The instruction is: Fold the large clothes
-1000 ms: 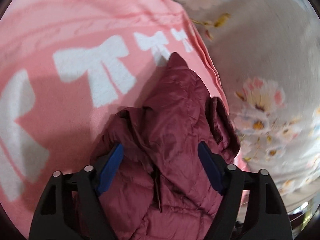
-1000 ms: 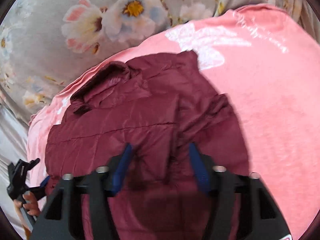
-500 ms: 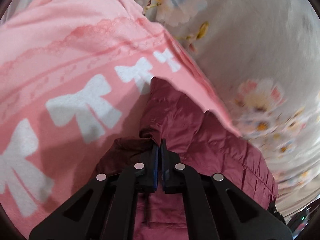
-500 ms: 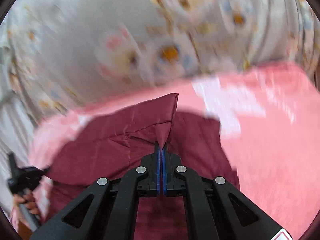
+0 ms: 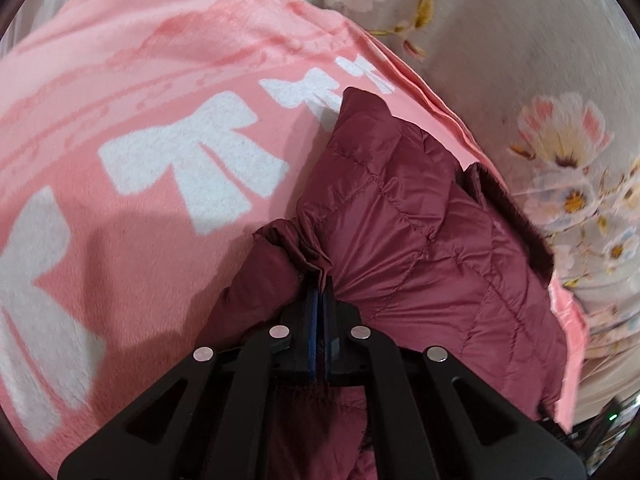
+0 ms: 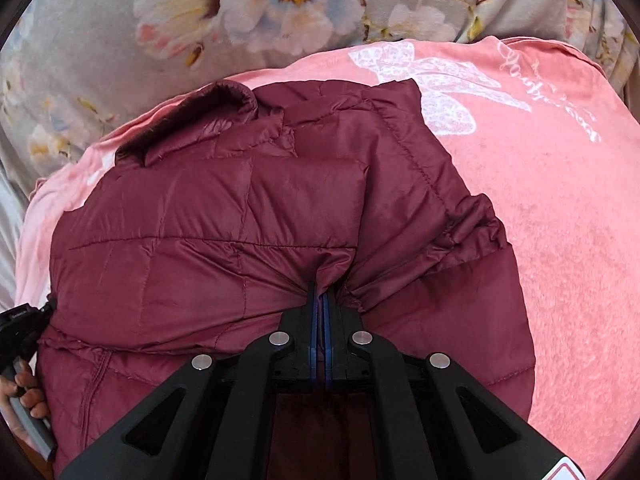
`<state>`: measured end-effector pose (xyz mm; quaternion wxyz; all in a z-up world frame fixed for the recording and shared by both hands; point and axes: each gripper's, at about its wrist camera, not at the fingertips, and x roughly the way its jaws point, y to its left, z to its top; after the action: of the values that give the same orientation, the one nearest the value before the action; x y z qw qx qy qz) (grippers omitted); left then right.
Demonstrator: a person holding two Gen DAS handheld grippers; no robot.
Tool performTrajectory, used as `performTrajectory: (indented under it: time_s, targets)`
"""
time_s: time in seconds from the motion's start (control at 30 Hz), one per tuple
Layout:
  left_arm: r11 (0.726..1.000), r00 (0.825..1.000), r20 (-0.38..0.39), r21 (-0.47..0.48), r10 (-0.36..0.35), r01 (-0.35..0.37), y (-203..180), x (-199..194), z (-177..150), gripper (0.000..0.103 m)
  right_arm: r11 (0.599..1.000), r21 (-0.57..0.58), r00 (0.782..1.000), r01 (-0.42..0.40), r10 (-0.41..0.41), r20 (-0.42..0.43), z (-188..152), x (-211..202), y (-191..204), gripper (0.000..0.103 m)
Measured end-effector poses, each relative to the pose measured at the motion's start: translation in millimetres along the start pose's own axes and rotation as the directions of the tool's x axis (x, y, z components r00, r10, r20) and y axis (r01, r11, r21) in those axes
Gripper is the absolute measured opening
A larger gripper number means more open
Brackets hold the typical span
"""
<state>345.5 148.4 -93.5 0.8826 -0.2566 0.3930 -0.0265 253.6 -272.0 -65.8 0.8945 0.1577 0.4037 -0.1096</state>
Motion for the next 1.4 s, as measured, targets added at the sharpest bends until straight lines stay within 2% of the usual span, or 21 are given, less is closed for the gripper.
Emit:
performTrajectory:
  time_s: [0.1,0.17,0.2,0.27,0.33,0.43,0.47,0.57,0.67,0.9,1.33,1.4]
  targets:
    - [0.995,0.997,0.02,0.071,0.07,-0.071,-11.4,-7.7,-2.1,0.004,1.0,0.02,1.0,0.004,-0.003,-0.01,1.9,-11.1,-2.2,0.004]
    - [0.986,0.992,0.069,0.122,0.102,-0.11,-18.0,-27.9,-3.5,0.008,0.998,0.055,0.999,0.013,-0.015,0.04,1.8,-38.0,-3.0,0.013]
    - [0.978,0.986,0.115,0.155,0.121,-0.138,-23.4,-45.8,-4.2,0.008,0.998,0.065,0.997,0.007,-0.012,0.075,2.9,-50.6,-1.8,0.014]
    - [0.968,0.973,0.203,0.201,0.107,-0.148,-39.3,-76.7,-2.3,0.008,0.998,0.061,0.992,-0.029,0.021,0.127,5.9,-71.2,7.5,0.014]
    - [0.962,0.969,0.234,0.237,0.077,-0.133,-60.5,-90.1,1.1,0.008,0.997,0.02,0.987,-0.08,0.076,0.142,12.6,-79.5,32.9,0.014]
    - [0.954,0.982,0.189,0.294,-0.001,-0.056,-99.1,-82.2,2.9,0.008,0.989,-0.071,0.983,-0.129,0.137,0.12,15.0,-70.2,72.9,0.013]
    - [0.95,0.987,0.159,0.308,-0.001,-0.049,-108.5,-70.4,0.4,0.008,0.986,-0.108,0.985,-0.127,0.138,0.102,12.8,-60.1,87.4,0.012]
    - [0.937,0.996,0.082,0.344,0.036,-0.062,-122.0,-36.3,-11.9,0.008,0.982,-0.135,0.99,-0.134,0.138,0.025,2.2,-27.6,106.8,0.008]
    - [0.928,0.995,0.019,0.36,0.095,-0.095,-119.4,-4.7,-31.0,0.008,0.984,-0.147,0.995,-0.098,0.097,-0.015,-13.1,-6.0,109.1,0.008]
    - [0.929,0.995,0.008,0.358,0.097,-0.093,-104.6,7.5,-48.7,0.008,0.988,-0.105,0.993,-0.11,0.106,-0.044,-25.6,6.8,95.7,0.0]
    - [0.917,0.993,0.024,0.381,0.117,-0.117,-108.0,12.6,-55.1,0.008,0.982,-0.039,0.982,-0.185,0.183,-0.046,-28.0,11.1,79.9,0.0]
    - [0.925,0.995,0.018,0.368,0.097,-0.097,-107.5,8.4,-51.0,0.01,0.976,-0.028,0.975,-0.216,0.213,-0.066,-23.3,7.6,78.2,0.004]
